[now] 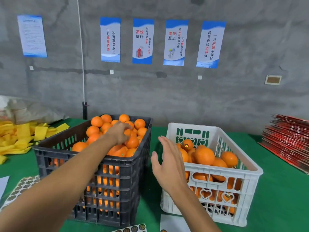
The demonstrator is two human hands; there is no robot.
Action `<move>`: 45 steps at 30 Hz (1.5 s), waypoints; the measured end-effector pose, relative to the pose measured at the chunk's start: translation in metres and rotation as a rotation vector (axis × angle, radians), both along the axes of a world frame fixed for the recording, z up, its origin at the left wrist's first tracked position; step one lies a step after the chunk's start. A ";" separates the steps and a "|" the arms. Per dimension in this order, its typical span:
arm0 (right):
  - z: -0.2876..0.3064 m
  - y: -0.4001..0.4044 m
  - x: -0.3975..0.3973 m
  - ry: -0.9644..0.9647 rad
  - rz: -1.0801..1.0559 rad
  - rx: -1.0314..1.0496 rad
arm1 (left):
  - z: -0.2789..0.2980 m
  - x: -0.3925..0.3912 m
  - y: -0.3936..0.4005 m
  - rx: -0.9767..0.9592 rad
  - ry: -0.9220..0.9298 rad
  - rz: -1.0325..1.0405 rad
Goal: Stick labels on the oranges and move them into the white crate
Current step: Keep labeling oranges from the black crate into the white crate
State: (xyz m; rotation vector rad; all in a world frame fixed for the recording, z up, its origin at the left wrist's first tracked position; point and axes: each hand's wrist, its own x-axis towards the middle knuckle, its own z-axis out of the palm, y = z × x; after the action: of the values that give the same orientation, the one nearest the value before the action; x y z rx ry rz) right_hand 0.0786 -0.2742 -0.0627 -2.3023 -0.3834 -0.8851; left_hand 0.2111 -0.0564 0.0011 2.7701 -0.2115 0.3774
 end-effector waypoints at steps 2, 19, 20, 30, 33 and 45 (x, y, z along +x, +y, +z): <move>0.006 0.000 0.000 0.012 0.022 0.079 | 0.008 -0.022 -0.011 -0.157 -0.246 -0.125; -0.154 -0.072 -0.068 0.596 0.260 0.211 | -0.217 -0.167 -0.097 -0.594 0.115 -0.386; -0.164 -0.076 -0.069 0.606 0.252 0.152 | -0.228 -0.166 -0.095 -0.612 0.153 -0.337; -0.194 -0.082 -0.066 0.637 0.223 -0.322 | -0.260 -0.171 -0.085 -0.893 0.263 -0.285; -0.195 -0.081 -0.061 0.582 0.169 -0.338 | -0.263 -0.175 -0.089 -0.880 0.274 -0.316; -0.199 -0.084 -0.054 0.542 0.197 -0.150 | -0.262 -0.182 -0.090 -0.902 0.299 -0.387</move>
State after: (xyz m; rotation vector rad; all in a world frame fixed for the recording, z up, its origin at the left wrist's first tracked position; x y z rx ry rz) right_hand 0.0249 -0.3586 -0.2621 -2.4709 -0.4336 -0.1223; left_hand 0.0289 -0.1463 -0.2606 1.8095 -0.3788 -0.0529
